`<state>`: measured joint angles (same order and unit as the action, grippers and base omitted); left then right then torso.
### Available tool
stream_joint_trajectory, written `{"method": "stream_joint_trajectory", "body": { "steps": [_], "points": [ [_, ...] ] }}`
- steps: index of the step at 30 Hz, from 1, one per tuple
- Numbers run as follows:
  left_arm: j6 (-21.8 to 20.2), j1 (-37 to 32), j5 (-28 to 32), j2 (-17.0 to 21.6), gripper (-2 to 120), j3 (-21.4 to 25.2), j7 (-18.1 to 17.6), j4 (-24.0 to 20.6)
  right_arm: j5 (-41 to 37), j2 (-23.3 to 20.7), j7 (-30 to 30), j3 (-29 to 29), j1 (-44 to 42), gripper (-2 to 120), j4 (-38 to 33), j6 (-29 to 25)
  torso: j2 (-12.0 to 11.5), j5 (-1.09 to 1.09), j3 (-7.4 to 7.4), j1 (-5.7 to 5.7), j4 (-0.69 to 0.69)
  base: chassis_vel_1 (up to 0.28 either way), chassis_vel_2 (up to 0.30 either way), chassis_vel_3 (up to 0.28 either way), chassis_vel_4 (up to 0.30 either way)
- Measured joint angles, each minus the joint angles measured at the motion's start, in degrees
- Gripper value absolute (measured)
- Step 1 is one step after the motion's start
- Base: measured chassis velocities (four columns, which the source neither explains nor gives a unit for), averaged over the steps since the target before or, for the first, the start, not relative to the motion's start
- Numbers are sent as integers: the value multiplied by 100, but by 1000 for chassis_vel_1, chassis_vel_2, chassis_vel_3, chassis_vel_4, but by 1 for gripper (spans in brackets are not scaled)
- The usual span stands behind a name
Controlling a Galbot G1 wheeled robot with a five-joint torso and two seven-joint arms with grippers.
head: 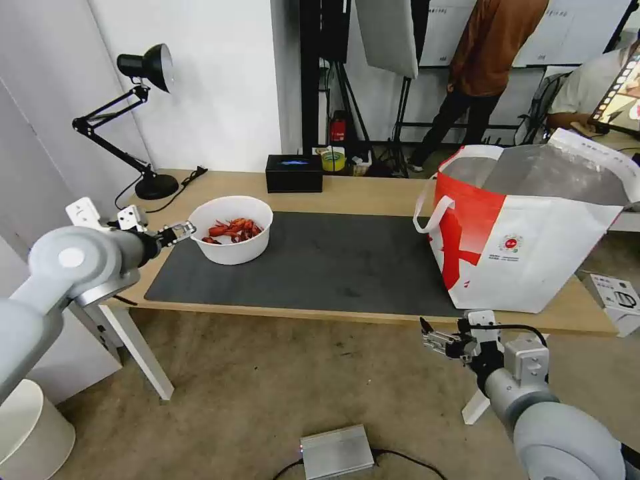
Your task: Pick up the trash from the table and place it into the takeout bag.
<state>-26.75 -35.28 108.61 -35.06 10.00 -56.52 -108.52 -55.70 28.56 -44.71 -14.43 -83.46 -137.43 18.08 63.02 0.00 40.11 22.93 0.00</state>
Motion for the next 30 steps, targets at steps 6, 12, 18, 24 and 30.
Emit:
{"method": "stream_joint_trajectory", "body": {
  "steps": [6, 12, 18, 24, 30],
  "points": [
    [-11, 349, -51, -153, 100, -340, 4, 327, 0, 0, 0, 0, 0, 100, 0, -1, 0, 0, 0, 0, 0, 0, 0, 0, 0],
    [6, 532, -105, -245, 100, -575, 62, 539, 0, 0, 0, 0, 0, 100, 0, -1, 0, 0, 0, 0, 0, 0, 0, 0, 0],
    [40, 717, -216, -427, 100, -735, 77, 793, 0, 0, 0, 0, 0, 100, 0, -1, 0, 0, 0, 0, 0, 0, 0, 0, 0],
    [46, 910, -282, -512, 100, -911, 86, 1008, 0, 0, 0, 0, 1, 100, 0, -1, 0, 0, -1, -1, 1, 0, 0, 0, 0],
    [49, 1129, -367, -679, 100, -1135, 84, 1237, 0, 0, 0, 0, 1, 100, 0, -1, 0, 0, 0, -1, 0, 0, 0, 0, 0]
  ]
}}
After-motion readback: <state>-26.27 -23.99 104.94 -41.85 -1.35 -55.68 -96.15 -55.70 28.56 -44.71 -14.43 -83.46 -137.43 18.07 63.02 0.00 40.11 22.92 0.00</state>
